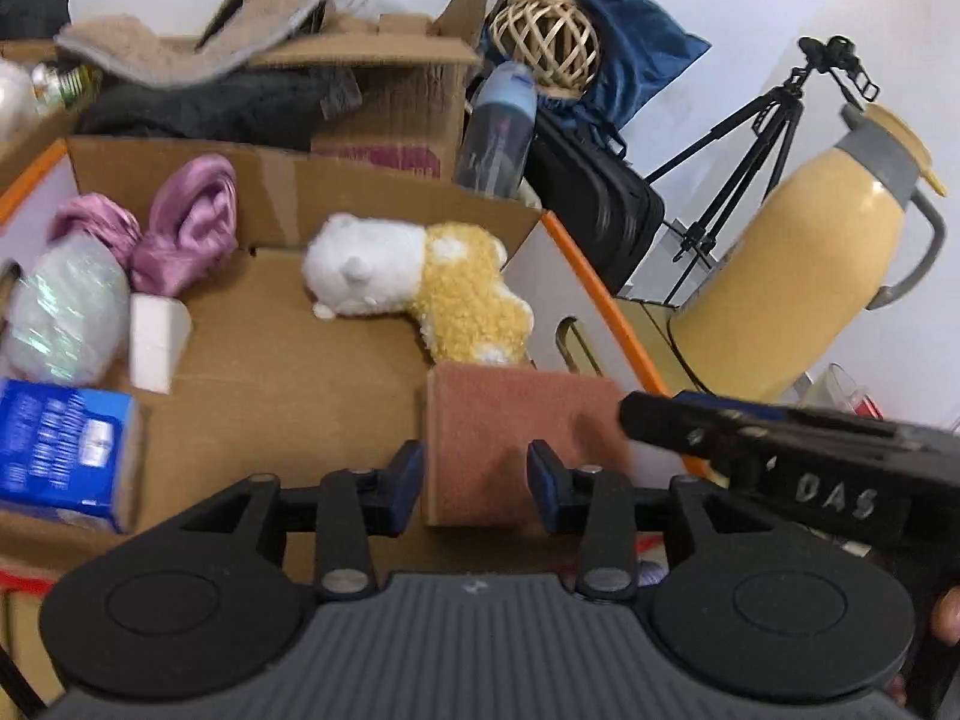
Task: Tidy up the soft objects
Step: 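Carry the scouring pad into the box and open both grippers, then grasp the white cloth with the left gripper while the right grasps the white sponge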
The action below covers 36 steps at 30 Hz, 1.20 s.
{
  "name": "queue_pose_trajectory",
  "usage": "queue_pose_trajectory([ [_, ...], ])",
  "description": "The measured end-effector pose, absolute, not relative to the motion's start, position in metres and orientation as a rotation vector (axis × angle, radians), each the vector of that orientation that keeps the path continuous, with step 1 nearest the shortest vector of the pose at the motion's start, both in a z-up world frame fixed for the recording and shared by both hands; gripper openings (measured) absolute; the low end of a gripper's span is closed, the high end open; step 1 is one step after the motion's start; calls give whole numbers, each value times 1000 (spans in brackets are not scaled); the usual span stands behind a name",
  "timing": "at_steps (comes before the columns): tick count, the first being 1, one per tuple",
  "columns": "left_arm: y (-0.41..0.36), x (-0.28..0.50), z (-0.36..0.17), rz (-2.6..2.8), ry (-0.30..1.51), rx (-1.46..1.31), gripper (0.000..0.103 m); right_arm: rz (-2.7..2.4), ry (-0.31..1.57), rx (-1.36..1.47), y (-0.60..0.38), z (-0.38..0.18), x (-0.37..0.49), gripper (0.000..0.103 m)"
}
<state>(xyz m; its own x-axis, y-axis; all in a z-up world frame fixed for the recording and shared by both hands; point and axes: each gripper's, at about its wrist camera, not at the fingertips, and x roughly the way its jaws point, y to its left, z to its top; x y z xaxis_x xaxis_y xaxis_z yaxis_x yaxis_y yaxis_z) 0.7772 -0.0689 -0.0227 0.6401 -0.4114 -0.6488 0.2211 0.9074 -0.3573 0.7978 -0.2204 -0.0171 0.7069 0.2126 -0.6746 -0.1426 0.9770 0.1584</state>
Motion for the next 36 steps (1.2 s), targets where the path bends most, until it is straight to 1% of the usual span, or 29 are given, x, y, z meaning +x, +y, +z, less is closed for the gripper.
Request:
queue_pose_trajectory([
  [4, -53, 743, 23, -359, 721, -201, 39, 203, 715, 74, -221, 15, 774, 35],
  [8, -31, 688, 82, -331, 613, -142, 45, 215, 639, 54, -223, 66, 730, 39],
  [10, -20, 656, 110, -311, 549, -119, 52, 223, 601, 42, -225, 91, 705, 44],
  [14, -7, 596, 142, -280, 452, -64, 62, 235, 520, 32, -227, 132, 652, 48],
  [15, -4, 576, 143, -253, 424, -37, 63, 247, 501, 36, -227, 138, 639, 48],
  [17, -2, 527, 135, -182, 337, 22, 65, 286, 446, 42, -227, 141, 610, 53],
  [18, -3, 505, 128, -174, 295, 47, 70, 301, 421, 38, -226, 139, 594, 58],
  [19, -2, 475, 118, -169, 247, 63, 75, 304, 394, 29, -224, 134, 574, 58],
  [20, -2, 450, 108, -169, 218, 71, 77, 297, 371, 17, -223, 129, 558, 58],
  [22, -2, 404, 87, -187, 182, 89, 84, 301, 326, -22, -217, 113, 517, 59],
  [26, 3, 330, 43, -173, 192, 104, 87, 343, 261, -36, -209, 68, 432, 65],
  [28, 8, 310, 26, -153, 231, 70, 89, 361, 252, -42, -204, 43, 394, 68],
  [31, 17, 300, 16, -162, 280, 47, 89, 363, 278, -14, -201, 10, 351, 68],
  [33, 18, 302, 16, -143, 274, 58, 89, 379, 312, 36, -202, -2, 340, 68],
  [36, 19, 310, 14, -148, 276, 29, 89, 368, 331, 3, -198, -6, 336, 68],
])
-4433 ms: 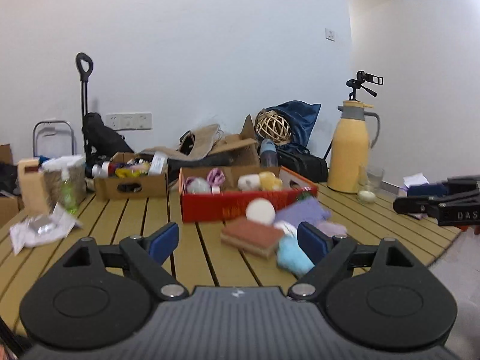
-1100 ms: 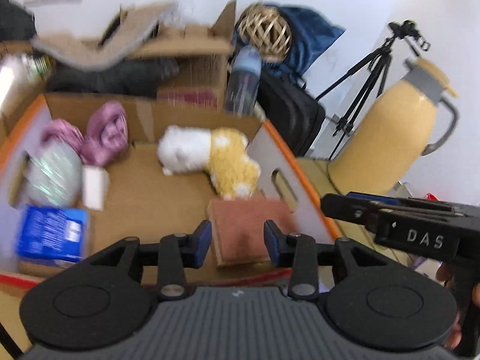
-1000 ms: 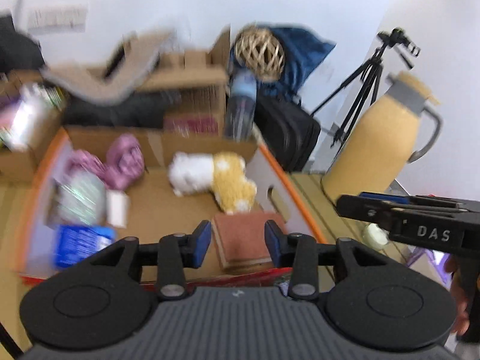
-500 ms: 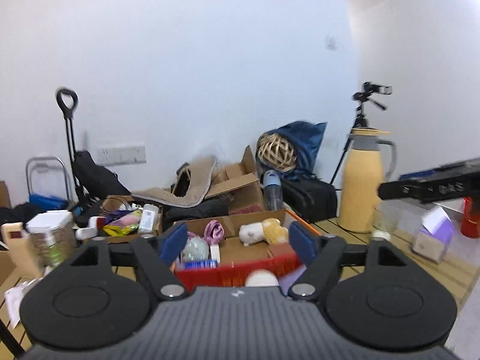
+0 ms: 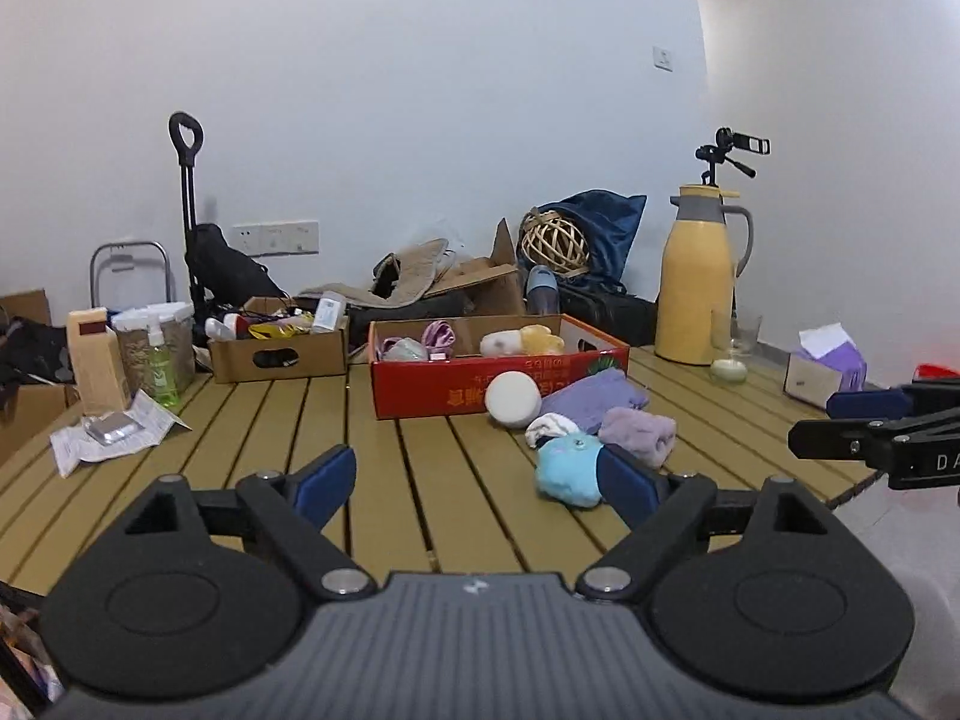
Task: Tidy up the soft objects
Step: 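Grasp the white cloth with the left gripper while the right grasps the white sponge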
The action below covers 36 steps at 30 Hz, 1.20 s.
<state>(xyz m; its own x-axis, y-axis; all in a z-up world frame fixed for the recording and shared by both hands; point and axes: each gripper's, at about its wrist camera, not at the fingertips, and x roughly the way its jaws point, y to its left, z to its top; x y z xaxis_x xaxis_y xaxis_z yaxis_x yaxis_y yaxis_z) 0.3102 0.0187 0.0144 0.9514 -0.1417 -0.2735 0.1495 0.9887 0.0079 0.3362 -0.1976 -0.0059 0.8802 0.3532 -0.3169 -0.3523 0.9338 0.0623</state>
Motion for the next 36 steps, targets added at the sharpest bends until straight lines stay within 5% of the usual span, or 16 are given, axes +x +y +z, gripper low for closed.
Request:
queue_pose_trajectory([
  [8, 4, 370, -7, -184, 352, 1, 88, 344, 336, 58, -207, -17, 364, 68],
  [16, -20, 498, -19, -270, 446, -6, 64, 333, 406, 77, -212, -31, 444, 60],
  [25, -50, 608, -61, -364, 597, -6, 67, 364, 443, 49, -209, -38, 532, 59],
  [26, -51, 614, -64, -369, 615, -18, 65, 372, 447, 40, -207, -39, 541, 58],
  [28, -46, 619, -70, -416, 652, -47, 31, 366, 439, 23, -205, -38, 557, 58],
  [36, 23, 585, -50, -367, 536, -235, 22, 448, 448, -36, -179, -31, 617, 58],
])
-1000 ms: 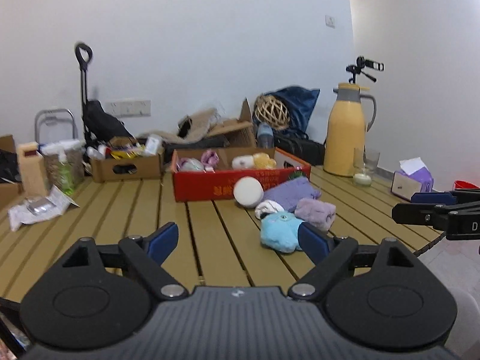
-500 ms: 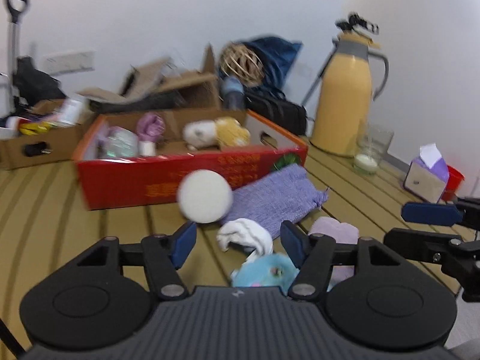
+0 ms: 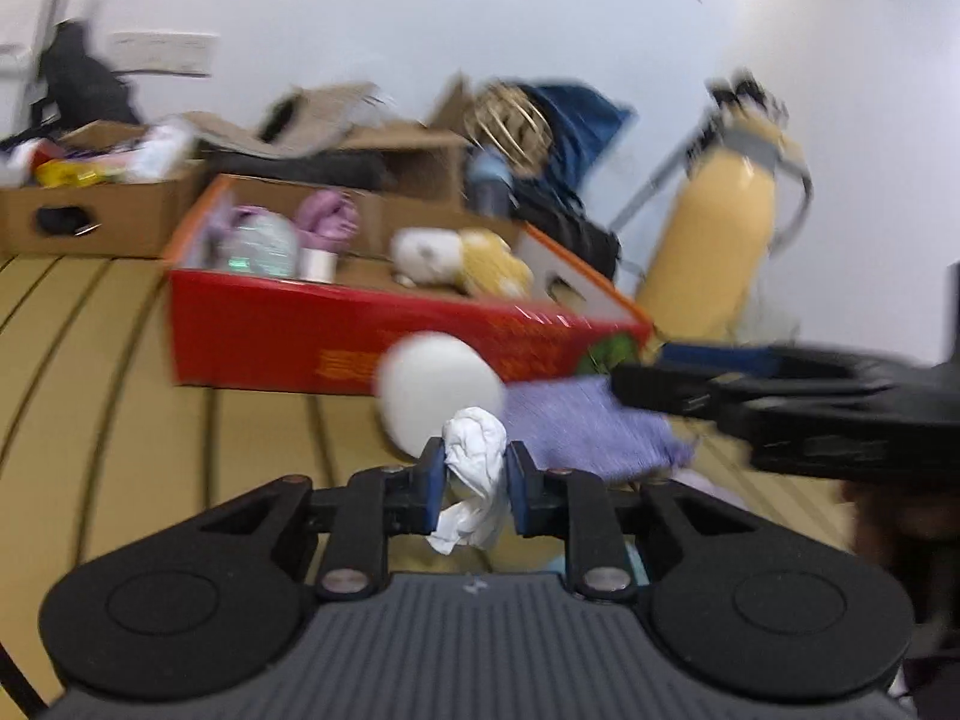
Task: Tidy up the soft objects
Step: 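Grasp the white cloth with the left gripper while the right grasps the white sponge, then carry the white cloth and white sponge into the box and release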
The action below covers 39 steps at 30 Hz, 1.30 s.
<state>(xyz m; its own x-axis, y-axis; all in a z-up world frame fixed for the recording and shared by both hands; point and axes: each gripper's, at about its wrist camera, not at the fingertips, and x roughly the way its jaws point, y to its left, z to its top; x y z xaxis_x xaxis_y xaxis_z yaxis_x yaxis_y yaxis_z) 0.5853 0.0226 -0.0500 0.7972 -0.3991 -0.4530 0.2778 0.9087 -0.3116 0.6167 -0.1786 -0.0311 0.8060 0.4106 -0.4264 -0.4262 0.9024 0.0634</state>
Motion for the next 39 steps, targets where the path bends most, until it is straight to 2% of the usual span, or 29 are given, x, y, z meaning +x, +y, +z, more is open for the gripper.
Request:
queue_pose_trajectory([
  [6, 60, 578, -48, -259, 515, -319, 21, 550, 620, -102, -117, -51, 681, 57],
  [8, 64, 575, -47, -244, 514, -315, 21, 540, 669, -150, -99, -61, 691, 51],
  [10, 66, 572, -46, -237, 507, -312, 21, 559, 682, -159, -89, -67, 694, 38],
  [16, 76, 543, -34, -205, 469, -335, 21, 571, 654, -100, -89, -61, 689, 27],
  [23, 73, 480, -18, -206, 449, -299, 21, 559, 516, -10, -123, -12, 592, 27],
  [30, 51, 450, -4, -264, 417, -273, 22, 512, 503, 78, -170, -6, 512, 27],
  [34, 40, 465, 9, -293, 381, -232, 22, 497, 485, 92, -184, -1, 505, 27],
  [39, 33, 537, 39, -324, 344, -181, 22, 490, 452, 59, -188, 17, 547, 28],
])
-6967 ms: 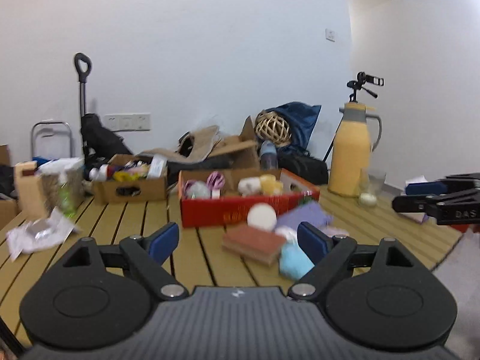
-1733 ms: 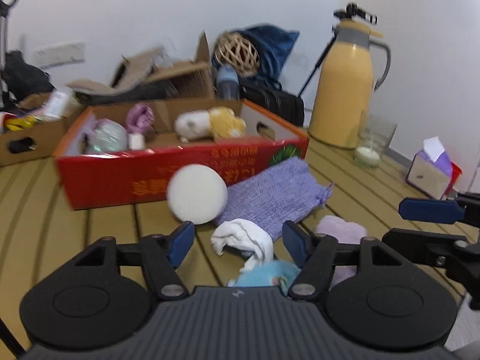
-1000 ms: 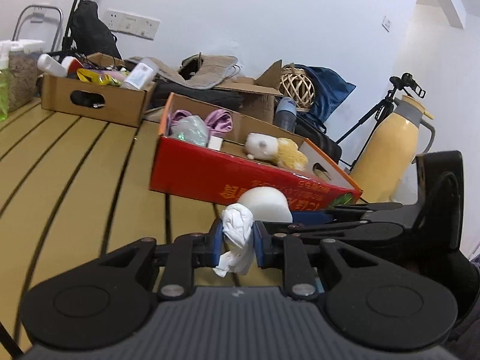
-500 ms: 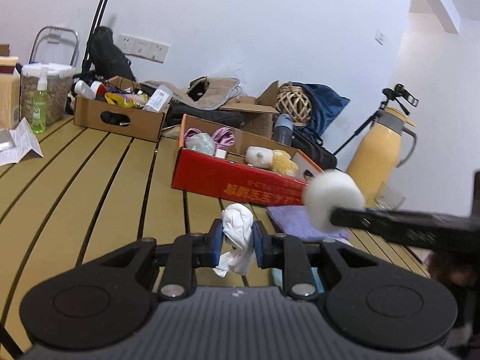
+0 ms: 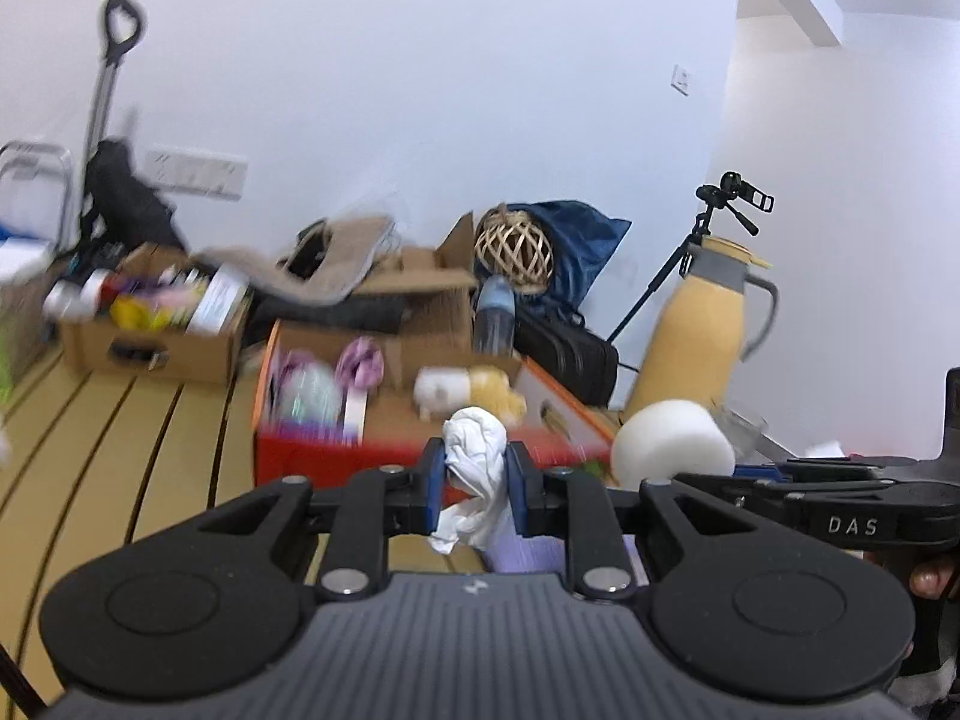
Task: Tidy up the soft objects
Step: 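Carry the white cloth and white sponge into the box and release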
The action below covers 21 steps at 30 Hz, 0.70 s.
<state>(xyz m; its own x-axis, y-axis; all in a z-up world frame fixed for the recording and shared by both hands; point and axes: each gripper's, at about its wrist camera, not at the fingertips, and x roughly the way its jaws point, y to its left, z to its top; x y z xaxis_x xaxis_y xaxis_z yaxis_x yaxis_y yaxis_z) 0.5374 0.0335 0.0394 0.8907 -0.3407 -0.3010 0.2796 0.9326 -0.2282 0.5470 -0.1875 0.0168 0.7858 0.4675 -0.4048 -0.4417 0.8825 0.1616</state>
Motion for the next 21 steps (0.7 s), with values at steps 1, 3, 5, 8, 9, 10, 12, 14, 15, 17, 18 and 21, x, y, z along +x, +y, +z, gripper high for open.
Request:
queue_pose_trajectory([
  [1, 32, 558, 43, -316, 350, -177, 22, 488, 450, 52, -186, 22, 565, 28],
  [3, 27, 607, 46, -296, 386, -144, 22, 487, 463, 38, -183, 29, 606, 28],
  [5, 28, 657, 44, -297, 438, -152, 22, 485, 494, 31, -176, 33, 655, 28],
  [8, 33, 725, 39, -268, 512, -194, 22, 482, 564, -47, -156, 30, 732, 28],
  [9, 35, 742, 37, -251, 518, -195, 22, 489, 604, -50, -148, 26, 760, 28],
  [10, 36, 758, 34, -235, 520, -197, 22, 497, 639, -44, -142, 21, 785, 29],
  [12, 38, 779, 27, -241, 537, -195, 22, 499, 743, -36, -126, 7, 837, 29],
  [14, 38, 794, 17, -255, 565, -185, 23, 473, 822, -13, -114, -10, 875, 34],
  [15, 39, 796, 11, -255, 577, -182, 23, 471, 852, 14, -109, -19, 890, 39],
  [17, 41, 797, 2, -272, 596, -187, 25, 474, 909, 111, -109, -35, 913, 43],
  [18, 41, 796, -2, -280, 603, -183, 28, 454, 906, 142, -110, -38, 917, 46],
  [21, 39, 791, -7, -286, 606, -157, 49, 461, 854, 161, -117, -36, 908, 54],
])
